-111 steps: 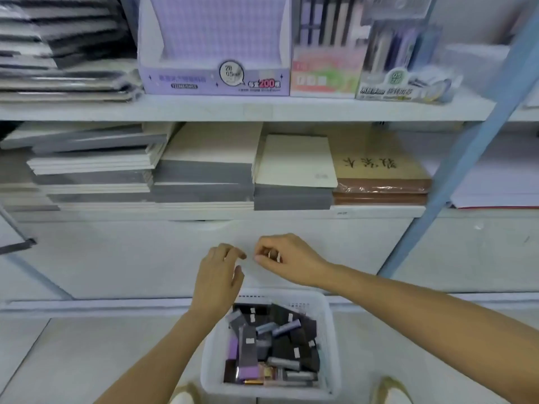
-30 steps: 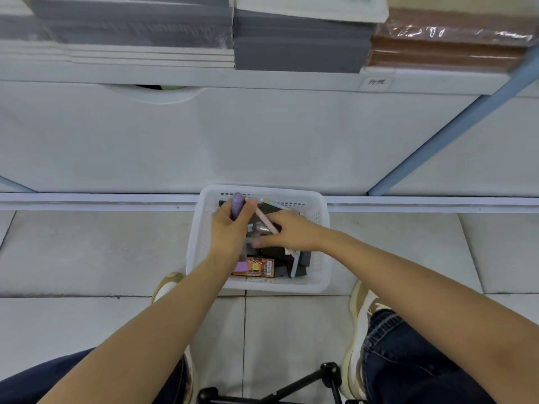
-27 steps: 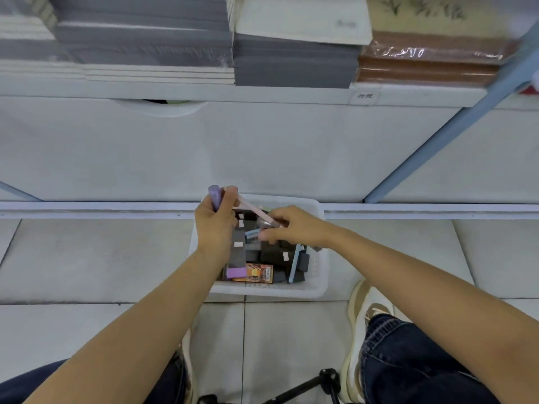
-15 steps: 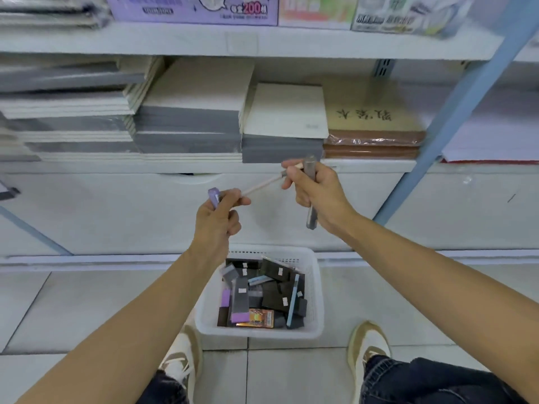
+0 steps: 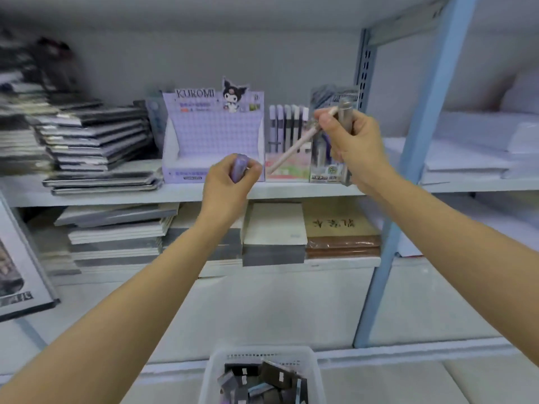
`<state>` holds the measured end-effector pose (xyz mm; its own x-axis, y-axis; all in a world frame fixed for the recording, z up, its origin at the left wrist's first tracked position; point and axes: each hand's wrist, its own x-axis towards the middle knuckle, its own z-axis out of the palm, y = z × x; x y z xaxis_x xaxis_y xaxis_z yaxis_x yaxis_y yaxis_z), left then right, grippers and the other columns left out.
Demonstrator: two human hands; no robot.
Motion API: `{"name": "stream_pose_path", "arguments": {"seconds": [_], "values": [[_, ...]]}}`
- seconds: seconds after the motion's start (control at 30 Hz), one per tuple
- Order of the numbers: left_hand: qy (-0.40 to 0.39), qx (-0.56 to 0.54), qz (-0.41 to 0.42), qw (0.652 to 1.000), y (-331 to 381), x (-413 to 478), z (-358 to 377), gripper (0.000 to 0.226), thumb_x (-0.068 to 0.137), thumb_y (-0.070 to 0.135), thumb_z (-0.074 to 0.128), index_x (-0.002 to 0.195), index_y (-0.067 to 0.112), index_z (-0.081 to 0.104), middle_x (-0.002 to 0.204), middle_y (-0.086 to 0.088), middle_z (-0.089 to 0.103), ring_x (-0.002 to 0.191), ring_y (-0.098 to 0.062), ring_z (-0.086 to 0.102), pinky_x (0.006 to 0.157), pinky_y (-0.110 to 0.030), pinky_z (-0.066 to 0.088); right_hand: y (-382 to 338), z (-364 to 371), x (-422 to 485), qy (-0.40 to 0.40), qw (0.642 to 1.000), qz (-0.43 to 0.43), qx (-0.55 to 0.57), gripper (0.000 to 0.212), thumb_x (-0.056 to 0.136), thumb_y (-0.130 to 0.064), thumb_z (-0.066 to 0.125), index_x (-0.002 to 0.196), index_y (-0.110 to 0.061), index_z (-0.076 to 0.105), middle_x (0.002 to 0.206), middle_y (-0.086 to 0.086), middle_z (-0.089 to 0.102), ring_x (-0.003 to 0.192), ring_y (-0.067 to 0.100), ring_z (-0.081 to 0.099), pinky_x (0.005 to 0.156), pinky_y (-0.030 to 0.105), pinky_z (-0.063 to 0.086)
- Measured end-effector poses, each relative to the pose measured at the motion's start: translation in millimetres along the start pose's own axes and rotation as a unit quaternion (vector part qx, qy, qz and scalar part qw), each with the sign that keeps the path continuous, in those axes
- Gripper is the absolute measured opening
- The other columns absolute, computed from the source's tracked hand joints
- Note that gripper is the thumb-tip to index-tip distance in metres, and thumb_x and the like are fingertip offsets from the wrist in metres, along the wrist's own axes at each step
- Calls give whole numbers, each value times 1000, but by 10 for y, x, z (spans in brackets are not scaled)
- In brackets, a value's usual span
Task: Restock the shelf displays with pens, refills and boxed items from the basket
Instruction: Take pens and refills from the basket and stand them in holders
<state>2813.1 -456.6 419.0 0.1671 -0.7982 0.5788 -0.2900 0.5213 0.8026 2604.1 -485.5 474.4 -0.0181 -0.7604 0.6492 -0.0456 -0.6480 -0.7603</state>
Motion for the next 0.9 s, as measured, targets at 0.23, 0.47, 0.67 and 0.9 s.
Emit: {"name": "stream_pose_path", "arguments": {"seconds": [0.23,0.47,0.67,0.9], "values": [[-16,86,27,996,120,415,201,20,93,19,62,112,19,69,87,7,67,83,-15,63,80,-34,55,-142,-111,586,62,992,-80,-81,12,91,-9,64,100,-3,69,71,-6,62,77,11,66,72,19,53],[-8,174,36,984,-98,635,301,16,95,24,59,102,20,73,108,5,72,87,-20,67,73,-34,53,142,-68,806,19,971,-77,-223,13,92,-15,63,87,-6,70,75,3,66,67,10,55,68,30,48],[-4,152,31,988,-144,715,341,18,92,24,64,108,24,72,102,-1,71,89,-21,66,78,-45,56,332,-18,837,-20,954,-80,-290,24,91,-25,65,80,-3,65,74,19,64,64,25,53,64,34,45],[-5,144,28,989,-128,746,372,12,91,19,64,99,20,73,87,-1,68,72,-17,59,63,-32,50,223,-36,910,-79,945,-82,-306,8,93,-19,63,84,-18,65,76,-12,64,77,5,62,70,19,43]]}}
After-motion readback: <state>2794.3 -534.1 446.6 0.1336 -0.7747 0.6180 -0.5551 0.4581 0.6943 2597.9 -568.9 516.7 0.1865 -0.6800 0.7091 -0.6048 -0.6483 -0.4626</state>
